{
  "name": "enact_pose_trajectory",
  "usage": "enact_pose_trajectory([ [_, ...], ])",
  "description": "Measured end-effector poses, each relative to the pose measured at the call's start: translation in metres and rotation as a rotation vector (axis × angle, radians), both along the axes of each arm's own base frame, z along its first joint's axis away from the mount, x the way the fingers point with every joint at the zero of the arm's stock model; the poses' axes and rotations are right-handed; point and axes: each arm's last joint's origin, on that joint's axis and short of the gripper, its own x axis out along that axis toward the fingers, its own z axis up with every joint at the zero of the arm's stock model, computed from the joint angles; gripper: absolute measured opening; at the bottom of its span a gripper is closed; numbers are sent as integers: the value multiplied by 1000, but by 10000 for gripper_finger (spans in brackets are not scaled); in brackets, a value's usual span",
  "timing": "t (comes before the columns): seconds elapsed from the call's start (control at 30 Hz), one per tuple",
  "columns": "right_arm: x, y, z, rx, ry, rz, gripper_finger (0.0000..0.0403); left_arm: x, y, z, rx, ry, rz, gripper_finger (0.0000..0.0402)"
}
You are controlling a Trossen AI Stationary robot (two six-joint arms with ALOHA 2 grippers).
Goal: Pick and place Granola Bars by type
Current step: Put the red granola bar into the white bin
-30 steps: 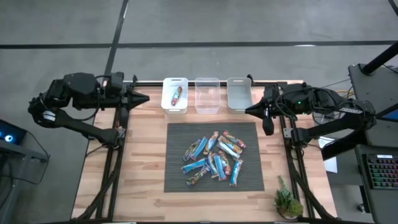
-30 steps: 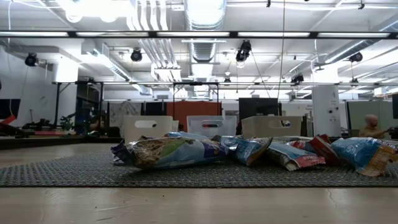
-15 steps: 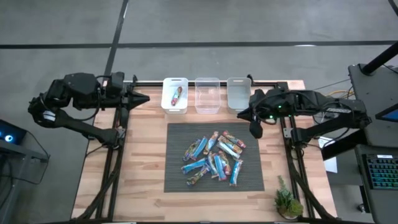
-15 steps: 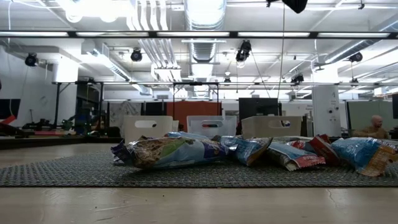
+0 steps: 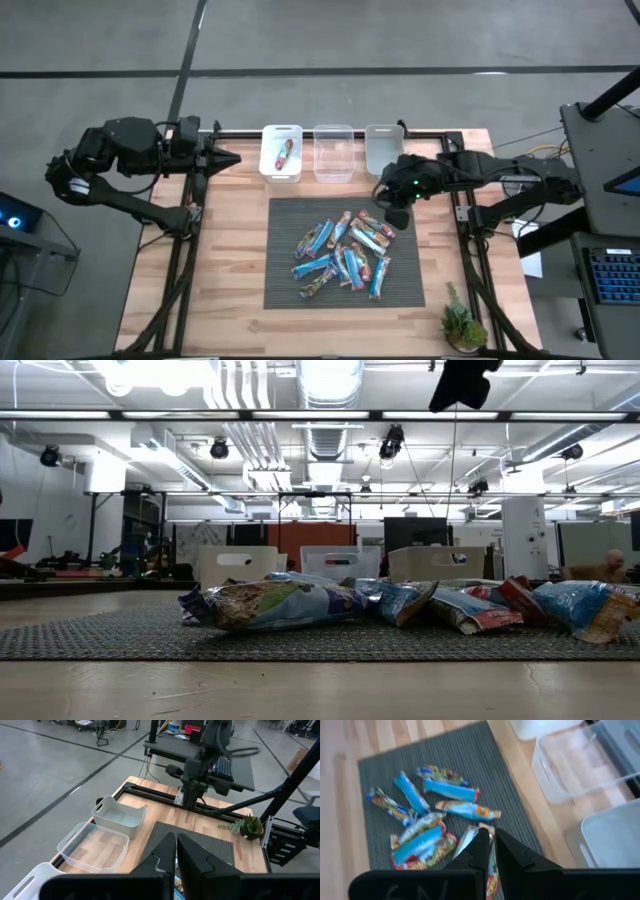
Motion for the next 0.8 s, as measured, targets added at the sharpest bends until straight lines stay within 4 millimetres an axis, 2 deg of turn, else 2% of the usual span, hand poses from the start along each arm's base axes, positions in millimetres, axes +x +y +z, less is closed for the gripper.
enact_pose_trajectory([
  [0.5,30,0,-38,10,196,-16,22,2,0,0,-3,4,1,0],
  [0.8,32,-1,-56,29,346,-58,23,2,0,-1,-5,4,2,0],
])
